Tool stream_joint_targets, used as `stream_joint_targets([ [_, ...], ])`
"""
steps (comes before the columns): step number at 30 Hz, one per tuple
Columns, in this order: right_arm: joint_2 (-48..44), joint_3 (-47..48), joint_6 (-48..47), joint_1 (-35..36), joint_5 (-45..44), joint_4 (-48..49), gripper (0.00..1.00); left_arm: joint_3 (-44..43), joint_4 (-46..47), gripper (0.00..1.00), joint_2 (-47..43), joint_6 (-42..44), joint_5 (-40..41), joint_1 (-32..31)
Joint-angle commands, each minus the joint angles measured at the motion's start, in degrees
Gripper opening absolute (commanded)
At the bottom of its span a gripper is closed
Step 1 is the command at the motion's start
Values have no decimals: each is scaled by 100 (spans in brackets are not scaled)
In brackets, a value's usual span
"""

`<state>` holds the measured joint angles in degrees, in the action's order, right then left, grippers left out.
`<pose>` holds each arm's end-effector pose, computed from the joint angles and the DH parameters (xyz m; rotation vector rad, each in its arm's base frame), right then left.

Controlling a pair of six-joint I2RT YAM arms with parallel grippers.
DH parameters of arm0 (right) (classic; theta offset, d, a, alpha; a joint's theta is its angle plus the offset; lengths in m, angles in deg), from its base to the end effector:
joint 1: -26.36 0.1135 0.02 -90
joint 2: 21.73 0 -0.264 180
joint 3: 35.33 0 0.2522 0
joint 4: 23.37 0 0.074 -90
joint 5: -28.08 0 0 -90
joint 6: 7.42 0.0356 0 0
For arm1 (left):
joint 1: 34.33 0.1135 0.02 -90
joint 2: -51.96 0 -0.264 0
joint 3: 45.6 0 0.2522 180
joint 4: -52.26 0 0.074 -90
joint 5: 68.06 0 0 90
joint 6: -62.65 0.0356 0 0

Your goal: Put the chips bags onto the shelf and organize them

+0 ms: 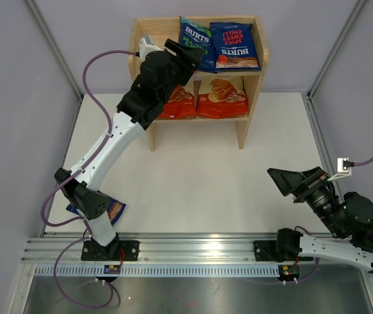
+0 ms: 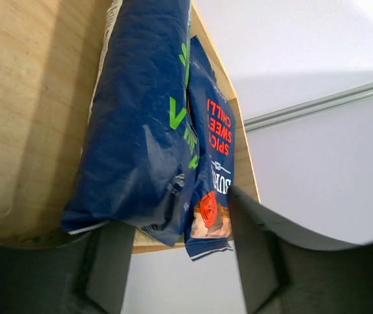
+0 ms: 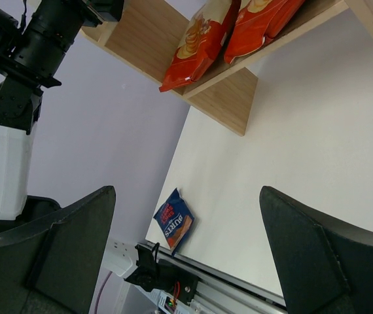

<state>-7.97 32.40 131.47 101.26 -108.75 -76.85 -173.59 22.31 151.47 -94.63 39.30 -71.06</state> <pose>0.0277 0.0032 0.3811 0.3062 1.6378 1.0469 0.3215 -0.2267 0.4914 -0.6938 1.5776 -1.1491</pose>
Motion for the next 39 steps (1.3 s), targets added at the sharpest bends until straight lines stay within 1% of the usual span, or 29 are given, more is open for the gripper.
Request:
stream_joint_targets([
  [1, -5, -45, 78, 17, -37, 79, 99, -589, -1077, 64, 209, 523, 241, 26],
  [2, -5, -54, 86, 17, -46, 88, 100, -678, -1184, 69, 262, 558, 241, 26],
  [5, -40, -54, 86, 17, -46, 88, 99, -697, -1396, 76, 245, 673, 276, 17],
  [11, -49, -19, 86, 17, -20, 35, 99, -846, -1958, 79, 201, 884, 425, 17],
  [13, -31, -19, 78, 17, -19, 18, 99, -881, -2133, 81, 166, 963, 487, 17],
  [15, -14, -19, 78, 25, -11, 44, 99, -925, -2231, 83, 131, 1033, 522, 26],
  [19, 4, -27, 69, 17, 25, 70, 100, -811, -2318, 90, -10, 1156, 575, 26],
  [24, 48, -1, 25, 8, 77, 105, 99, -679, -2441, 94, -221, 1227, 742, 34],
  [29, 136, 104, -63, 17, 51, 0, 100, -311, -2451, 99, -650, 1288, 962, 78],
  [31, 145, 113, -124, 17, 25, 17, 99, -170, -2433, 99, -818, 1314, 997, 87],
  [34, 153, 131, -353, 17, -19, 53, 99, 277, -2311, 99, -1222, 1384, 1015, 96],
  [35, 197, 139, -501, 17, -28, 53, 99, 418, -2258, 99, -1510, 1402, 1006, 96],
  [36, 232, 140, -616, 17, -11, 79, 99, 724, -2205, 99, -1643, 1446, 997, 79],
  [38, 381, 105, -1001, 25, 129, 227, 100, 998, -2143, 99, -1977, 1613, 1119, 43],
  [39, 434, 87, -1125, 17, 252, 315, 99, 1165, -2135, 99, -2318, 1692, 1155, 17],
])
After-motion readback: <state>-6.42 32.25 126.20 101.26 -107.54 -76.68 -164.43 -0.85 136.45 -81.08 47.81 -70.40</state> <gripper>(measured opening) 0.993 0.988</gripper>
